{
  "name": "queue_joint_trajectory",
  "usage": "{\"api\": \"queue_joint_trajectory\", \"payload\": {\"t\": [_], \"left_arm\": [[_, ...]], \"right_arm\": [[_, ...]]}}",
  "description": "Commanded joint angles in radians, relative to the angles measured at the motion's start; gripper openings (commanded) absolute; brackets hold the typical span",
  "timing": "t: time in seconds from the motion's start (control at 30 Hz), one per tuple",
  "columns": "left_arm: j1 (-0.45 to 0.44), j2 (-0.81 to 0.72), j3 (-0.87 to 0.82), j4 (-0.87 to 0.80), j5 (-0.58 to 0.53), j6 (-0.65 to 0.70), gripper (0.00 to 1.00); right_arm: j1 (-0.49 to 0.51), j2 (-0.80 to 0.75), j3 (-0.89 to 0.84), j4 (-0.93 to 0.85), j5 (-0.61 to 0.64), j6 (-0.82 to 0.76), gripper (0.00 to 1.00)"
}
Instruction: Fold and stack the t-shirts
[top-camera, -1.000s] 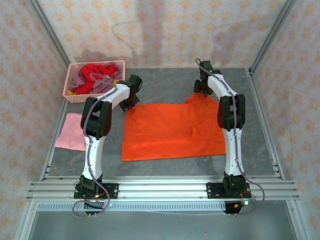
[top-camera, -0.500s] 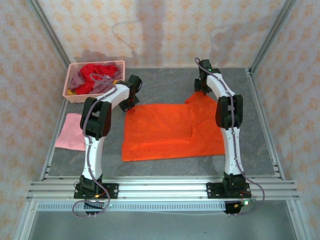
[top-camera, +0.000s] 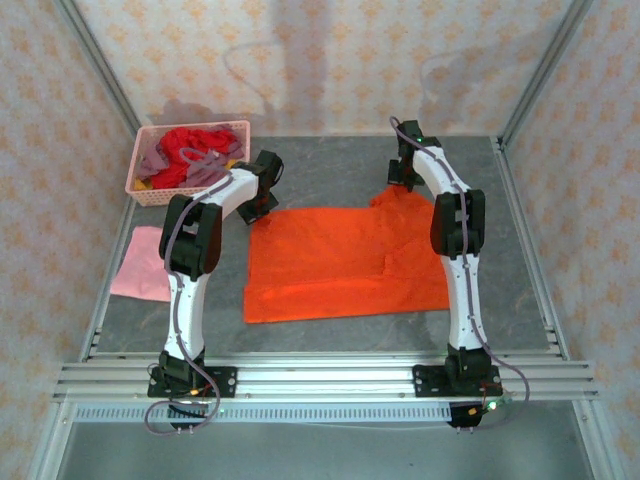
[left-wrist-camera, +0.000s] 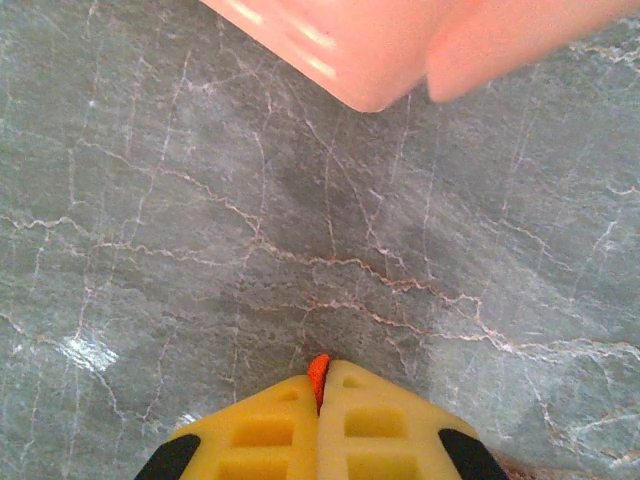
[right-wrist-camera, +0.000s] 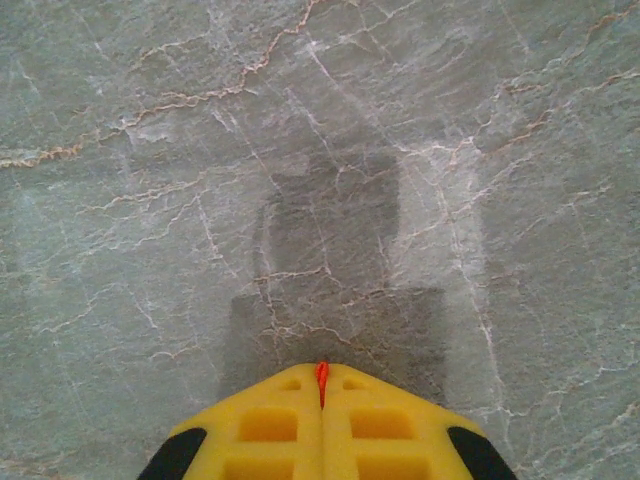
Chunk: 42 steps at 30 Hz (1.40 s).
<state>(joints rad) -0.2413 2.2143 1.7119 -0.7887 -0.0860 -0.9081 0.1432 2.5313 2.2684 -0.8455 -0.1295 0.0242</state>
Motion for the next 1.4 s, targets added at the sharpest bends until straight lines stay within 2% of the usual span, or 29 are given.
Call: {"api": "queue_joint_trajectory", "payload": {"t": [0.0,0.17,0.4,0.8,1.37], "left_arm": [[0.008,-0.04,-0.014,-0.024,-0.001,0.005,0.0],[0.008,-0.075,-0.001,-0.031,0.003,0.01,0.0],[0.001,-0.143,0.014,-0.051,-0.001,0.028,0.0],[-0.014,-0.267,-0.053,-0.07,-0.018,0.065,0.0],[-0.033,-0.403,-0.196,-0.064,-0.01,0.101,0.0]], "right_arm": [[0.007,-0.026,0.012,-0.028,0.025,-0.011,0.0],[0.006,-0.103,-0.036,0.011,0.027,-0.014,0.0],[0.009,-0.295,-0.267,0.15,0.037,-0.009,0.0],[0.009,-0.598,-0.6,0.256,0.038,-0.015,0.0],[0.039,-1.012,-0.948,0.233,0.031,0.004,0.0]]}}
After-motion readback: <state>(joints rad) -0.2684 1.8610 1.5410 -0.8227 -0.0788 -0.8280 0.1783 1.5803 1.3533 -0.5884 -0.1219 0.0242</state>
